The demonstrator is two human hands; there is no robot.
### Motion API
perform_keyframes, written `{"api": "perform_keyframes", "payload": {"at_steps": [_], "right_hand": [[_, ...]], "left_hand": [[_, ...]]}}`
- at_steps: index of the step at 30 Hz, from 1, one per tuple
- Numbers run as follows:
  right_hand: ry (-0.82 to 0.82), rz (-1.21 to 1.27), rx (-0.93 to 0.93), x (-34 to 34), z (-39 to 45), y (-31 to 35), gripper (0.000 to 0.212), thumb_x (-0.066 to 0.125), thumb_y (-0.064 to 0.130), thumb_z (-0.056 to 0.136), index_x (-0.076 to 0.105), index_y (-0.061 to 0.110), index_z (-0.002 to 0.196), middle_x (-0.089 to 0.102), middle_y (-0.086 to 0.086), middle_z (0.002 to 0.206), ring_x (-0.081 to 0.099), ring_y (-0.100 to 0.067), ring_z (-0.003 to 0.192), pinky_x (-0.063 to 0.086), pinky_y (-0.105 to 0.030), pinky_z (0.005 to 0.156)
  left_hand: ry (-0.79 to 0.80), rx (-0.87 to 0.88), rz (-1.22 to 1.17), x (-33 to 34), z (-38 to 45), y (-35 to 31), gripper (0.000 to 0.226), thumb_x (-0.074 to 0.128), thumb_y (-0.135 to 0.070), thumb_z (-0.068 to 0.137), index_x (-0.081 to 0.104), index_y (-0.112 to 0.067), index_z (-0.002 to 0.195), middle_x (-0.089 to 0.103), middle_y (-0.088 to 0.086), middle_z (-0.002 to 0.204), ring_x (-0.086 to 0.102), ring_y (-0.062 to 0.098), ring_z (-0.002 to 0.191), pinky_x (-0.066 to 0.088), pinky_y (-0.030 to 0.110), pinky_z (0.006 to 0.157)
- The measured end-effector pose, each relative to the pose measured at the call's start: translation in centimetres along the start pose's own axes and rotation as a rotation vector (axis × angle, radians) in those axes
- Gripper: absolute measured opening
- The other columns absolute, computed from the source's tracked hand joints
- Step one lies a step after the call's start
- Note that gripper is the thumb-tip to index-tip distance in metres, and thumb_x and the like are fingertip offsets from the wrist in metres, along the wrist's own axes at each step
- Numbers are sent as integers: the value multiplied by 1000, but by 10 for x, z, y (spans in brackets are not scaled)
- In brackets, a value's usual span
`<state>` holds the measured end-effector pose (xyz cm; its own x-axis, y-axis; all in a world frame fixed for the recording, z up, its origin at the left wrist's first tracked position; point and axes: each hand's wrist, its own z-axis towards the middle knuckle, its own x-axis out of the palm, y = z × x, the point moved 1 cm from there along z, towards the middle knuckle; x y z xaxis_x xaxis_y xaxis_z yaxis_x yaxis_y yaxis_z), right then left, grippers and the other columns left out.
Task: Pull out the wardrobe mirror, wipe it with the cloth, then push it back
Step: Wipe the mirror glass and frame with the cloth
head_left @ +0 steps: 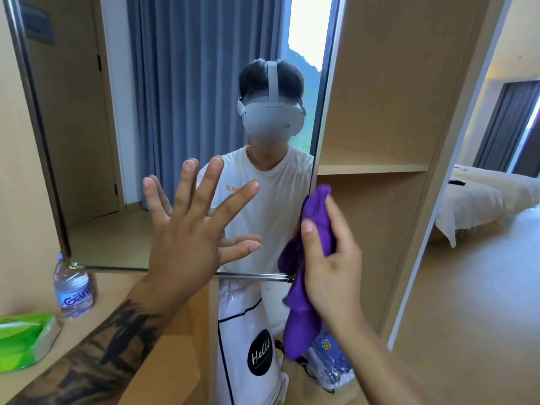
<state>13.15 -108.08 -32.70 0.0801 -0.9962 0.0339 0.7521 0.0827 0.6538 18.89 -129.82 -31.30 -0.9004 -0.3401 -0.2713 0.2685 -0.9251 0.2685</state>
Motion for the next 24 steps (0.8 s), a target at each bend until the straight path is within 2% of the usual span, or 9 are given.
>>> {"api": "perform_keyframes", "payload": {"at_steps": [2, 4, 6, 10, 12, 15, 19, 21, 24], "right_hand": [[22, 6, 43, 0, -22, -7, 47, 62, 35, 101, 49, 48, 144, 57, 30, 144, 52, 8, 135, 41, -14, 111], [21, -9, 42, 1, -18, -5, 48, 64, 29, 102, 48, 53, 140, 56, 29, 143, 51, 6, 137, 40, -15, 113], [3, -26, -11, 3, 7, 8, 50, 65, 22, 104, 49, 48, 143, 56, 25, 145, 50, 5, 138, 39, -17, 115], [-38, -13, -114, 5, 66, 39, 50, 63, 21, 104, 52, 24, 153, 55, 19, 148, 48, 5, 140, 36, -13, 115], [-47, -8, -125, 7, 68, 40, 50, 62, 21, 105, 51, 23, 153, 56, 15, 151, 48, 5, 140, 36, -14, 115], [-45, -9, -106, 10, 30, 19, 51, 62, 23, 106, 47, 42, 151, 52, 24, 151, 44, 6, 143, 34, -15, 117], [-5, -44, -28, 6, -19, -9, 53, 58, 37, 103, 41, 70, 140, 49, 44, 142, 44, 12, 139, 34, -4, 107], [-10, -71, -20, 5, -20, -7, 53, 58, 35, 103, 42, 70, 140, 50, 43, 142, 45, 11, 138, 36, -5, 107], [-23, -56, -84, 6, 15, 14, 51, 61, 24, 105, 47, 53, 144, 52, 31, 147, 45, 8, 141, 36, -15, 115]], "left_hand": [[-9, 3, 13, -1, 0, 0, 83, 29, -89, 94, 26, -45, 164, 11, 12, 175, -16, 26, 163, -11, 72, 120], [-8, 5, 14, -1, 0, 0, 83, 29, -89, 94, 27, -45, 164, 11, 12, 175, -14, 27, 163, -11, 72, 120], [-2, 8, 13, -1, 1, 0, 83, 28, -89, 94, 27, -45, 165, 10, 11, 176, -12, 28, 164, -9, 74, 121], [21, -4, 3, -7, 1, -1, 82, 28, -88, 94, 27, -45, 164, 11, 11, 176, -9, 29, 164, -9, 73, 121], [33, -12, -20, -10, 1, -1, 82, 29, -88, 94, 27, -46, 164, 9, 10, 177, -8, 29, 164, -8, 74, 121], [36, -36, -73, -12, 0, -2, 80, 29, -87, 94, 29, -47, 163, 9, 8, 178, -3, 31, 164, -4, 76, 121], [47, -50, -101, -15, 0, -4, 81, 36, -84, 91, 31, -47, 163, 8, 5, 179, 3, 33, 164, -2, 77, 120], [57, -64, -110, -17, 0, -4, 81, 39, -83, 90, 32, -47, 162, 8, 4, 179, 3, 33, 164, -4, 75, 120], [74, -71, -120, -19, 1, -6, 81, 42, -82, 89, 34, -47, 162, 6, 3, 179, 1, 33, 165, -6, 74, 120]]}}
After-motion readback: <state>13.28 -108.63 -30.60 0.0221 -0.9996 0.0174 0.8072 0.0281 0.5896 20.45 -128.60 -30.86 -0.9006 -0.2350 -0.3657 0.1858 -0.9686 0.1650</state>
